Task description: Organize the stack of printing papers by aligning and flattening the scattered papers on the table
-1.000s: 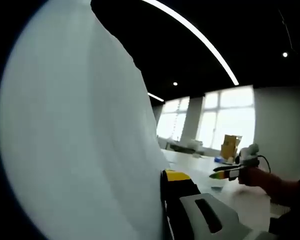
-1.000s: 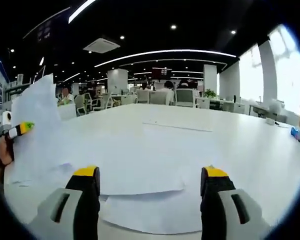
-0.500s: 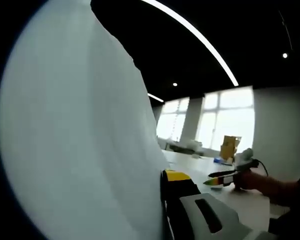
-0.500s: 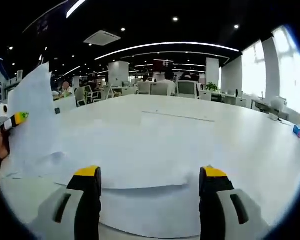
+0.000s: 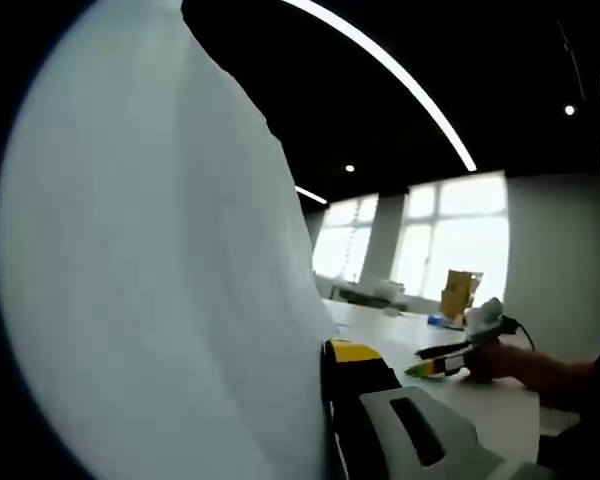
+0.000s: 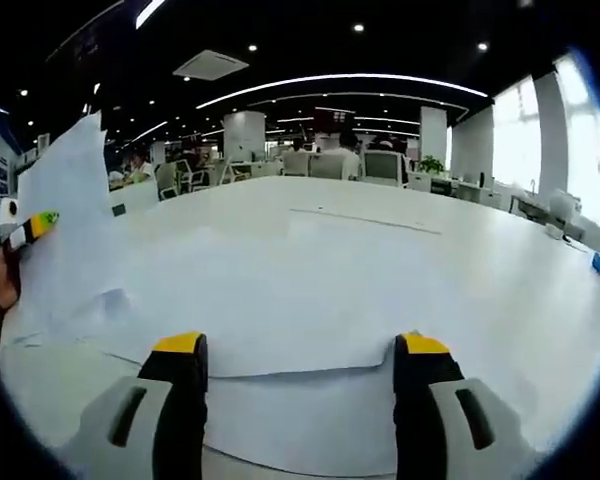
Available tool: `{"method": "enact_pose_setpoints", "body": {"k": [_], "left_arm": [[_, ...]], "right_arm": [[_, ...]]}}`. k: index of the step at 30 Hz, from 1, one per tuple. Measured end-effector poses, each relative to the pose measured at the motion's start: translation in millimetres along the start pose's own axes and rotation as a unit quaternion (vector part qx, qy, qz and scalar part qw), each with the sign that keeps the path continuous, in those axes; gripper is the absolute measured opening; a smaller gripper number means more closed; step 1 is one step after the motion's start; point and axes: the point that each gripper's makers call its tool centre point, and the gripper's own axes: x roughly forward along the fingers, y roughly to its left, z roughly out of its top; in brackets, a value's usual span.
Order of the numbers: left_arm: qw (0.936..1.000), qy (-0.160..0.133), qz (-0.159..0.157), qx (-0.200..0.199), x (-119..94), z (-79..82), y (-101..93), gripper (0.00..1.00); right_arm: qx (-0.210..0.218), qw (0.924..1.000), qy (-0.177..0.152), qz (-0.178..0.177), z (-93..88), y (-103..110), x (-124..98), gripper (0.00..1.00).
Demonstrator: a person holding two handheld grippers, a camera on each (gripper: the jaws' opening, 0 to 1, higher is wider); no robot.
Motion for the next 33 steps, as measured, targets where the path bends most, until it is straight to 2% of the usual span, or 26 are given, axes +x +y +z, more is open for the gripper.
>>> {"method": "enact_pose_setpoints", "body": {"k": [9,27,33], "left_arm": [[1.0000,0.000,0.000,0.000,-0.3,0.5,0.0,0.07],[1.0000,0.001,0.000,0.001,-0.8,0.0,-1.0,0.07],[1.0000,0.002,-0.001,0.002,-0.6,-0.8,-0.9,0.07]], "right_arm": [[0.000,1.0000,-0.001,0.006,0.0,2.5,0.5,0.68],[-0.011,0.9994,-0.007,0.033,0.7,16.5,0.5,0.50],[-0.012,0.9991,-0.010,0.040,1.5,20.6,1.7,0.39]]}}
